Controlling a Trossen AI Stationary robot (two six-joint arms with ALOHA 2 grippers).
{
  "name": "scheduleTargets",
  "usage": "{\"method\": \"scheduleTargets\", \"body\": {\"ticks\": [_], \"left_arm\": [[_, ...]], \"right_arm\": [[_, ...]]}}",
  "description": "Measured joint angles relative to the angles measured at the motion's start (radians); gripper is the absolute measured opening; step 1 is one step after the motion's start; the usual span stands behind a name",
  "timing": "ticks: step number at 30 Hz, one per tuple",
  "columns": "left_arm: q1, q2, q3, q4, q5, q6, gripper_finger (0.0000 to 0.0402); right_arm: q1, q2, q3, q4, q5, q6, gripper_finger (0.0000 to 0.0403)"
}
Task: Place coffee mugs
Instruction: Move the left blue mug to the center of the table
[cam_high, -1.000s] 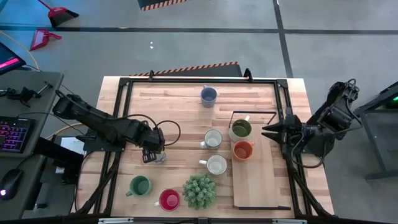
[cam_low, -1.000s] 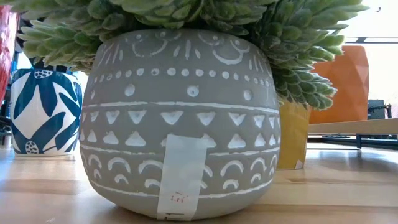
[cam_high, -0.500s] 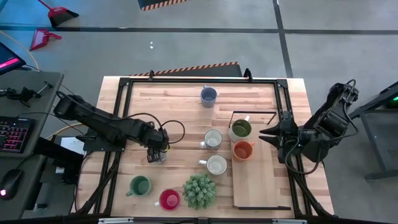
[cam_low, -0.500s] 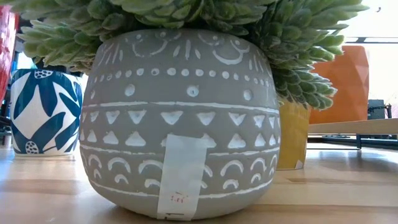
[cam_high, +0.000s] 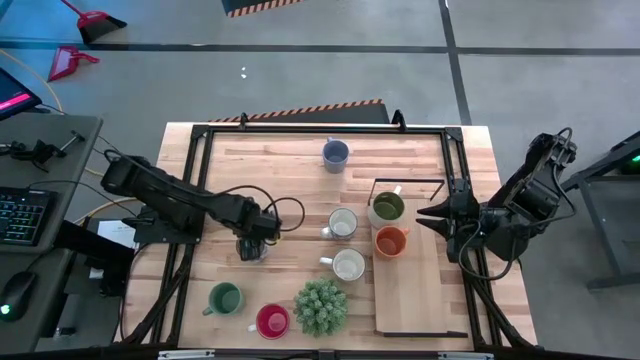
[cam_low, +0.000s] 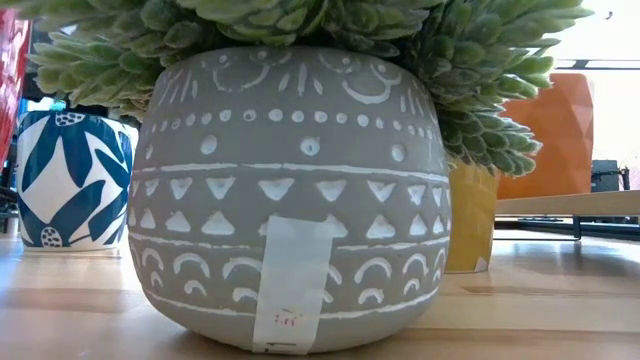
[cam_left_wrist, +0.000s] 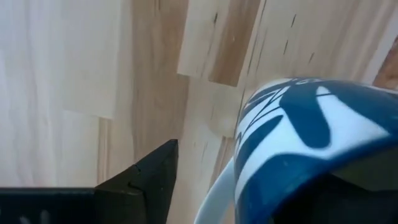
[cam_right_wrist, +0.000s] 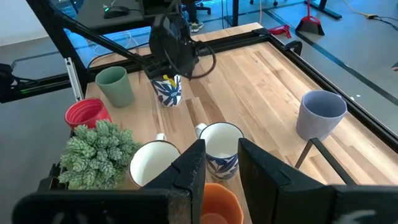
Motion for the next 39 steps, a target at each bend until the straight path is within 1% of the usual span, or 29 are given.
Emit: {"method": "scheduleTargets", "body": {"ticks": [2, 4, 6, 9, 10, 13, 17, 21, 24, 27, 32, 34, 39], "left_arm": [[0.005, 0.016, 0.000, 0.000, 0.011, 0.024, 0.0173], [0.012, 0.021, 0.000, 0.003, 0.017, 0.033, 0.0145], [0.020, 0.019, 0.002, 0.005, 0.017, 0.033, 0.0105], [0.037, 0.009, 0.020, -0.002, 0.016, 0.033, 0.0028], [0.043, 0.008, 0.032, -0.006, 0.014, 0.029, 0.0017], [0.064, 0.010, 0.076, -0.017, 0.028, 0.034, 0.0012], [0.091, 0.010, 0.154, -0.032, 0.102, 0.072, 0.0010], [0.116, 0.013, 0.284, -0.139, 0.123, 0.078, 0.0010], [0.129, 0.043, 0.419, -0.253, 0.085, 0.076, 0.0010], [0.136, 0.104, 0.571, -0.344, 0.042, 0.077, 0.0010], [0.135, 0.231, 0.828, -0.368, -0.018, 0.084, 0.0010], [0.126, 0.287, 0.926, -0.359, -0.045, 0.101, 0.0010], [0.094, 0.422, 1.139, -0.348, -0.068, 0.168, 0.0010]], "right_arm": [[0.000, 0.000, 0.000, 0.000, 0.000, 0.000, 0.0081], [0.000, 0.000, 0.000, 0.000, 0.000, 0.000, 0.0081], [0.000, 0.000, 0.000, -0.001, -0.006, 0.000, 0.0081], [0.000, 0.000, 0.000, -0.012, -0.012, 0.000, 0.0081], [0.000, 0.000, 0.000, -0.015, -0.016, 0.000, 0.0081], [0.000, 0.000, 0.000, -0.029, -0.024, -0.001, 0.0081], [0.000, 0.000, 0.000, -0.038, -0.030, -0.001, 0.0081], [0.000, 0.000, 0.000, -0.038, -0.031, -0.001, 0.0081], [0.000, 0.000, 0.000, -0.039, -0.030, -0.008, 0.0081], [0.000, 0.000, 0.000, -0.059, -0.027, -0.038, 0.0081], [0.002, 0.000, 0.000, -0.120, -0.027, -0.107, 0.0081], [0.009, -0.003, 0.000, -0.161, -0.027, -0.111, 0.0081], [0.045, -0.030, 0.000, -0.255, -0.027, -0.015, 0.0081]]}}
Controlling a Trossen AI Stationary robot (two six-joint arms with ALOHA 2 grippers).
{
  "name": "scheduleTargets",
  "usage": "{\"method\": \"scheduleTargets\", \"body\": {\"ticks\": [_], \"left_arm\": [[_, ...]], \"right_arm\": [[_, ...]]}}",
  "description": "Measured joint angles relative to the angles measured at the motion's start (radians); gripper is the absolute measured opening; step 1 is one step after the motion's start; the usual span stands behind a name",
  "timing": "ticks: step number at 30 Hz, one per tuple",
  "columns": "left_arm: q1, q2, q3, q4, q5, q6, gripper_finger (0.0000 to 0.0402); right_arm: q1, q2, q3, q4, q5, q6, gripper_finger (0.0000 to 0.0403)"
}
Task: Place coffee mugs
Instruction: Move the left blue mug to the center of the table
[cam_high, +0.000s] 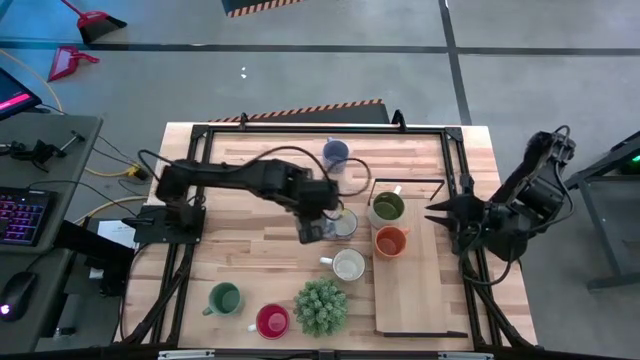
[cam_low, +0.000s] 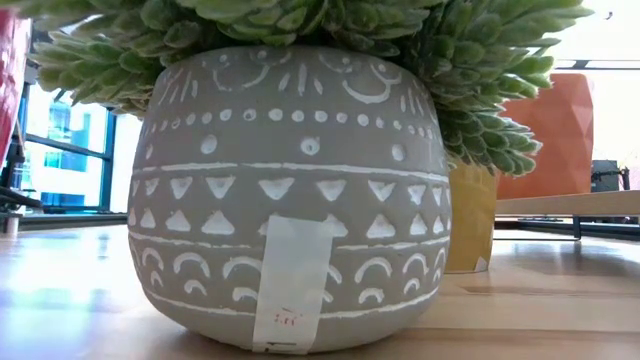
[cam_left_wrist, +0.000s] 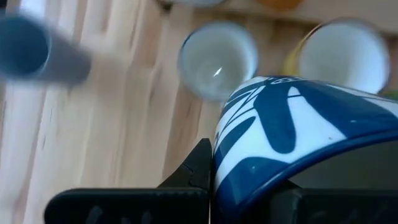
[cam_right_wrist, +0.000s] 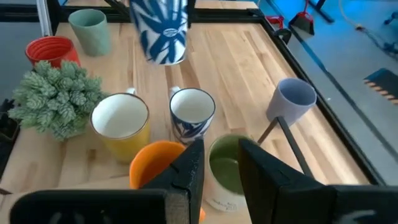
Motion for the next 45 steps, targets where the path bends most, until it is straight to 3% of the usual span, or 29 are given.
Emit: {"method": "scheduleTargets", "body": {"ticks": [9, 11, 16, 24, 30, 45], "left_arm": [[-0.043, 0.245, 0.324, 0.003, 0.035, 0.053, 0.0009], [-0.047, 0.241, 0.294, 0.076, 0.048, 0.069, 0.0009], [-0.055, 0.242, 0.307, 0.062, 0.071, 0.077, 0.0009], [-0.081, 0.203, 0.316, -0.257, 0.054, 0.218, 0.0009], [-0.115, 0.206, 0.296, -0.253, 0.040, 0.316, 0.0009], [-0.119, 0.190, 0.008, -0.244, 0.034, 0.214, 0.0009]], "right_arm": [[0.024, -0.029, 0.000, -0.036, 0.000, 0.060, 0.0081], [0.024, -0.023, 0.000, -0.035, -0.004, 0.060, 0.0081], [0.024, -0.016, 0.000, -0.029, -0.008, 0.067, 0.0081], [0.024, -0.016, 0.000, -0.023, -0.046, 0.121, 0.0081], [0.024, 0.012, 0.000, -0.002, -0.052, 0.147, 0.0081], [0.024, 0.155, 0.000, 0.070, -0.078, 0.146, 0.0081]]}}
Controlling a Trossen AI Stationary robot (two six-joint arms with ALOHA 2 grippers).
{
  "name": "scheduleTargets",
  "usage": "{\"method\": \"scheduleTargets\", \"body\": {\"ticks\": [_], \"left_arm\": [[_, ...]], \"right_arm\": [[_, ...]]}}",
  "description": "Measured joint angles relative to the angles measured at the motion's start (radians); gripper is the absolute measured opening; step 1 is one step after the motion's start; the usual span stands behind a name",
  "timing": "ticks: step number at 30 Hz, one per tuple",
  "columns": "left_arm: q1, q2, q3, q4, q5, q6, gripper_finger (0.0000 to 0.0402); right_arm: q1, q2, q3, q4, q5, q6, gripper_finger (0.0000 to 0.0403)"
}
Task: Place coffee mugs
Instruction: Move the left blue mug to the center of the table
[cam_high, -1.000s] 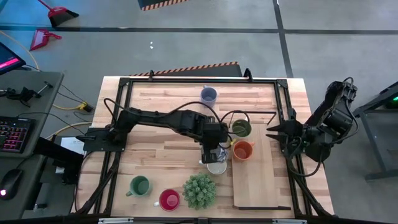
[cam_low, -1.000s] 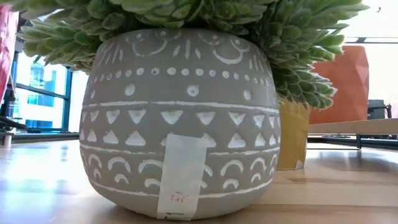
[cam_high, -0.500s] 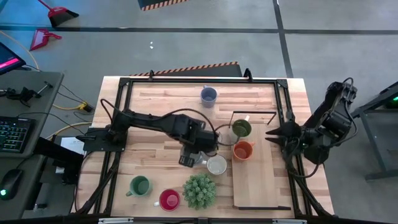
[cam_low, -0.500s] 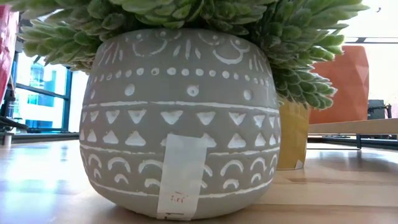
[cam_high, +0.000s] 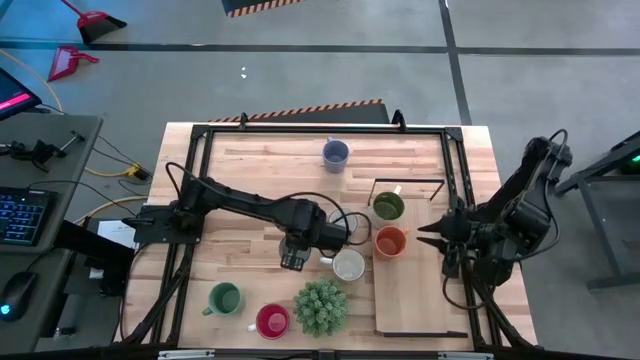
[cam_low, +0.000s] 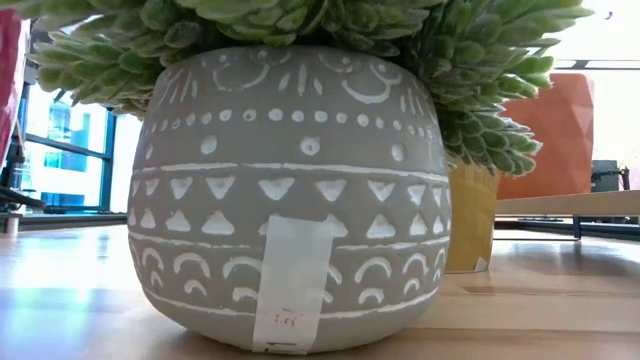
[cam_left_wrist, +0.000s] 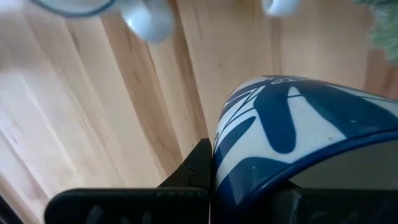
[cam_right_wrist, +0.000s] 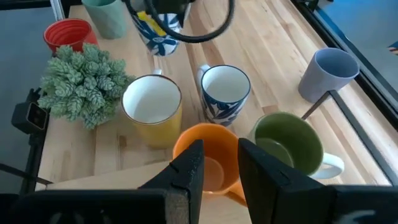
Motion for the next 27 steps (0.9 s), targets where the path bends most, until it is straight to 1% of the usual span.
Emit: {"method": "scheduleTargets", "body": {"ticks": [3, 7, 11, 16, 24, 27], "left_arm": [[-0.004, -0.025, -0.062, 0.048, -0.001, -0.024, 0.0009], [-0.012, -0.071, -0.160, 0.155, 0.008, -0.051, 0.0009], [-0.021, -0.113, -0.255, 0.191, 0.008, -0.074, 0.0009], [-0.028, -0.154, -0.396, 0.336, 0.036, -0.092, 0.0009], [-0.031, -0.156, -0.480, 0.429, 0.040, -0.095, 0.0009], [-0.031, -0.156, -0.507, 0.496, 0.040, -0.098, 0.0009]], "right_arm": [[0.000, 0.008, 0.000, 0.013, 0.003, 0.000, 0.0081], [0.000, 0.011, 0.000, 0.016, 0.010, 0.000, 0.0081], [0.000, 0.011, 0.000, 0.024, 0.011, 0.000, 0.0081], [0.000, 0.011, 0.000, 0.051, 0.023, -0.002, 0.0081], [0.000, 0.011, 0.000, 0.095, 0.050, -0.053, 0.0081], [0.000, 0.011, 0.000, 0.107, 0.056, -0.061, 0.0080]]}}
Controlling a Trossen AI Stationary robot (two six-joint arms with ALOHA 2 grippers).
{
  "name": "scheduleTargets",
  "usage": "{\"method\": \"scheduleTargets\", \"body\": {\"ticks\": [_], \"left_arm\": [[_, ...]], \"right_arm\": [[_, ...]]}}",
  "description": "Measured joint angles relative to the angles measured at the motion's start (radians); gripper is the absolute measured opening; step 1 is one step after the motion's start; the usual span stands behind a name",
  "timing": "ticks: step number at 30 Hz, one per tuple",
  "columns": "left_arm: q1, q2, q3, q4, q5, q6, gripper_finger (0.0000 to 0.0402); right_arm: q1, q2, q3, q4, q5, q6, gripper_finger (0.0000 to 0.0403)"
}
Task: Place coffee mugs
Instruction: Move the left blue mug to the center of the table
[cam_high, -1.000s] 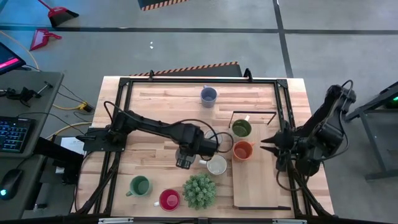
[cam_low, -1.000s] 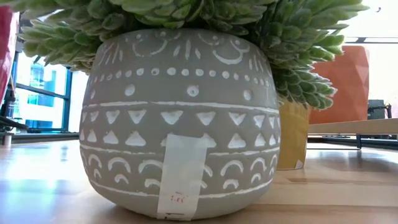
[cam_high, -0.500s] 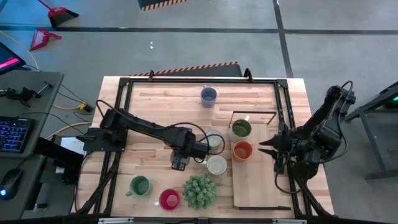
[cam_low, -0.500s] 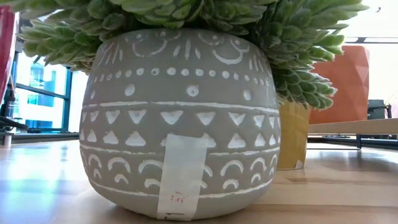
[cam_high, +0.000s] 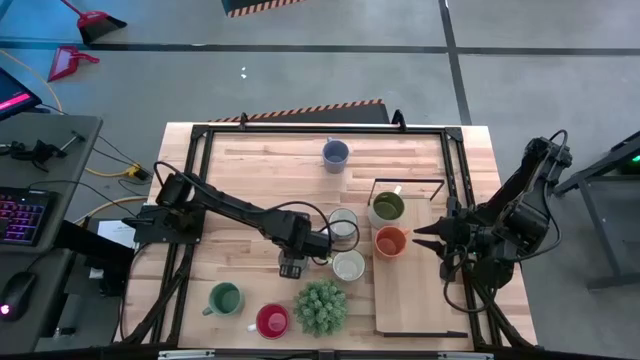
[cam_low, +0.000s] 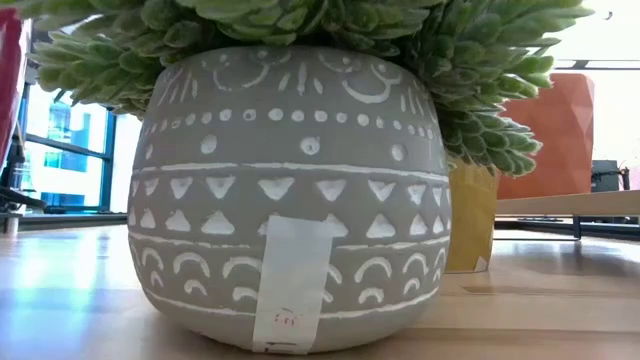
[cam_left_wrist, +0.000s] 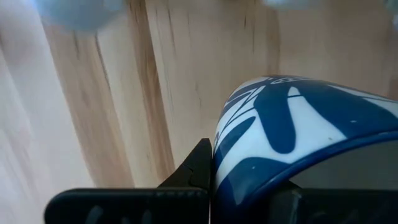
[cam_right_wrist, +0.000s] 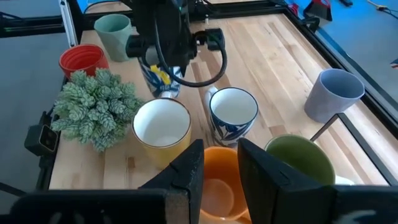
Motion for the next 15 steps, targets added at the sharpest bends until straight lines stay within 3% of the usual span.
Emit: {"method": "scheduleTargets", "body": {"ticks": [15], "left_arm": [[0.001, 0.000, -0.077, 0.079, 0.023, -0.001, 0.0009]], "right_arm": [[0.000, 0.000, 0.000, 0.019, -0.001, 0.000, 0.0080]]}}
